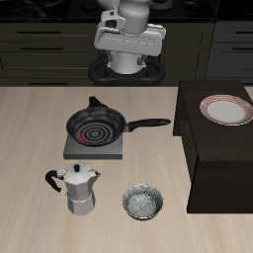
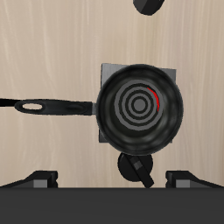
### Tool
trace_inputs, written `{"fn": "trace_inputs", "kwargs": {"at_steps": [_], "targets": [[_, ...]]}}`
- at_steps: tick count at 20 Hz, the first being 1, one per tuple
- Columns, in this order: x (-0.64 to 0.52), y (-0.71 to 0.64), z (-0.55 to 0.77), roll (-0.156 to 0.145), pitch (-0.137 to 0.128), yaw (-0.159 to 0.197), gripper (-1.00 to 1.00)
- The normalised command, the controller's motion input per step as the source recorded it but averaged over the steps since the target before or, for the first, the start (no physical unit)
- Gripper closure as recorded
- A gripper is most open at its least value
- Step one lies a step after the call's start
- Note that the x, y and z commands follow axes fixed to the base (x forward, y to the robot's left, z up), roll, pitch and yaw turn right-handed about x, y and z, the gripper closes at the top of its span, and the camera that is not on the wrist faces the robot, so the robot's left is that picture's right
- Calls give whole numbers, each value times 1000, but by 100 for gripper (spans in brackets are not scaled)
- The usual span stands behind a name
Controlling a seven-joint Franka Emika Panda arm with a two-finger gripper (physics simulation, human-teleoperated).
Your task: Place the frypan on the top layer of the shelf
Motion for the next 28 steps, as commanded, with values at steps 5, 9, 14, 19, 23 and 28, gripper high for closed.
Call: {"fn": "trace_inputs", "kwargs": {"at_steps": [5, 9, 14, 19, 23, 28], "targets": [[70, 75, -30, 14, 21, -159, -100], [19, 42, 13, 25, 10, -227, -100], [15, 104, -44, 4, 11, -129, -100], [-26, 183, -50, 17, 8, -134, -100], [-16, 75, 60, 10, -5, -213, -100], [30, -48, 118, -33, -22, -144, -100]]}}
